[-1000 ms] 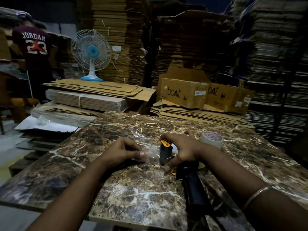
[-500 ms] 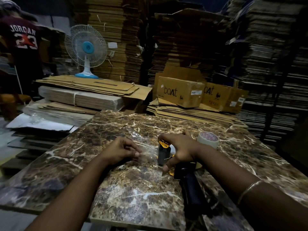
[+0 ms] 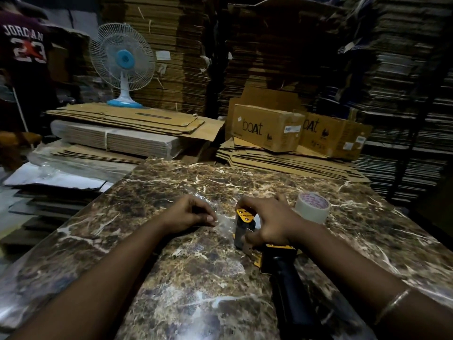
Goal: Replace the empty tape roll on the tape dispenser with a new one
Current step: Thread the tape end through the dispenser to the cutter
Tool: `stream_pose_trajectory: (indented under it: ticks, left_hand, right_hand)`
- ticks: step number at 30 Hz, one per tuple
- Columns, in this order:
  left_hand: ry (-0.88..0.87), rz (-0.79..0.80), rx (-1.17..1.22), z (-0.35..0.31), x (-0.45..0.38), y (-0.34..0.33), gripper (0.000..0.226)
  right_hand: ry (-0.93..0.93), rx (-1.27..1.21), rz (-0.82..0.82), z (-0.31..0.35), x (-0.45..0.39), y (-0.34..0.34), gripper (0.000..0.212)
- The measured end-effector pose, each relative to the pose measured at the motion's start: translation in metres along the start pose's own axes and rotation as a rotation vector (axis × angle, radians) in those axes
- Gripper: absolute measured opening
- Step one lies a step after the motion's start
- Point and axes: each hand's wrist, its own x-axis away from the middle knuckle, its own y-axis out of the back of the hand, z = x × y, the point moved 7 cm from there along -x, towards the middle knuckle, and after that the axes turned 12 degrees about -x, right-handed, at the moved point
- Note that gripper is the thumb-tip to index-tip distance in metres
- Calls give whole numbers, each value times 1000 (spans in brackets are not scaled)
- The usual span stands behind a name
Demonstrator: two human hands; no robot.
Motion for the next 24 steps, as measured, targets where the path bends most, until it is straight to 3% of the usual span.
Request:
stream_pose_trajectory:
  ticks: [3,7,13,20,24]
  left_hand:
    - [-47,28,-156,-7,-14,-2,17]
    - [-21,181,-315,-16,-32,-12,21]
    - [179,457,-127,-5,-44,-26,8]
    - [415,644,4,-31,-55,-31,20]
    - [558,673,52,-32,-57,-28,14]
  right_hand:
    - [24,-10,-21,-3,0,0,64]
    - [46,-28,-8,-8,-5,-2,58]
    - [81,-26,-45,-10,-6,-2,52]
    - [72,-173,-14,-15,-1,-2,51]
    - [39,-215,65,-17,1,-7,70]
